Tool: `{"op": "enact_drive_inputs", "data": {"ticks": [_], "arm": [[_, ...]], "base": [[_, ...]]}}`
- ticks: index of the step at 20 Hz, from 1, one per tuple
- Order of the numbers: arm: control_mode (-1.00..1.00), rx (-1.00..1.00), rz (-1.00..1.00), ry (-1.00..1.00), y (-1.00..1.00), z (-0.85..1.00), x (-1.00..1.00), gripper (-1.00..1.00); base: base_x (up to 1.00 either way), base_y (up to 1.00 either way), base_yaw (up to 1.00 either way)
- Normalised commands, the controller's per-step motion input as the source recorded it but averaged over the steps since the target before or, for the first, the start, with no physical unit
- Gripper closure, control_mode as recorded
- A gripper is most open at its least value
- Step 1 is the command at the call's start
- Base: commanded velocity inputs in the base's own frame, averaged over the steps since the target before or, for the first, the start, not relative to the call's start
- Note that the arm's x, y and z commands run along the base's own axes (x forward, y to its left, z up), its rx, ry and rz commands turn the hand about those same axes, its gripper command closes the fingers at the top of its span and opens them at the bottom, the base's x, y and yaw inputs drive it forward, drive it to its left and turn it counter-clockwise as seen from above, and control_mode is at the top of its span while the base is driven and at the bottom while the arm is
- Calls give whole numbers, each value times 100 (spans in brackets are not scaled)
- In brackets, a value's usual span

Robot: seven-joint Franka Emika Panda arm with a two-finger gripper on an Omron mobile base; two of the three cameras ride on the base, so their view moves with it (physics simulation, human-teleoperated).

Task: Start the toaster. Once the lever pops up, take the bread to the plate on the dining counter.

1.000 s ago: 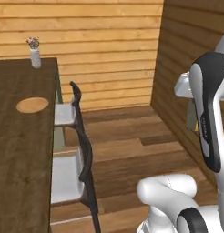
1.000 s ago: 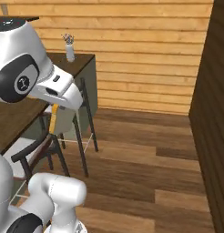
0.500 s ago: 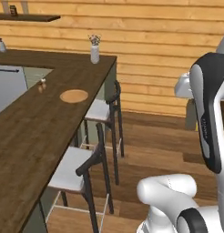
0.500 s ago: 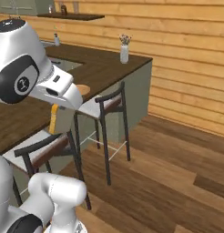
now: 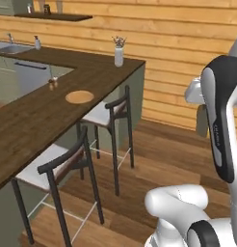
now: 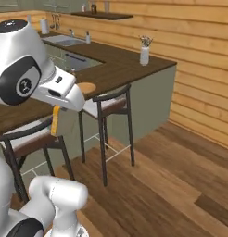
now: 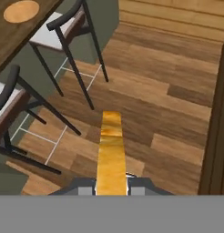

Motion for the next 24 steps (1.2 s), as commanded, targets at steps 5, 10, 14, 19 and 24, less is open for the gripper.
{"op": "enact_drive_inputs", "data": {"ticks": [5, 10, 14, 19, 24], "arm": [[100, 0, 0, 0, 0, 0, 0, 100], [100, 0, 0, 0, 0, 0, 0, 100], [100, 0, 0, 0, 0, 0, 0, 100], [100, 0, 0, 0, 0, 0, 0, 100], [100, 0, 0, 0, 0, 0, 0, 100]], "base": [[0, -66, 62], [0, -58, 66], [0, -66, 64], [2, -90, 52], [7, -100, 42]]}}
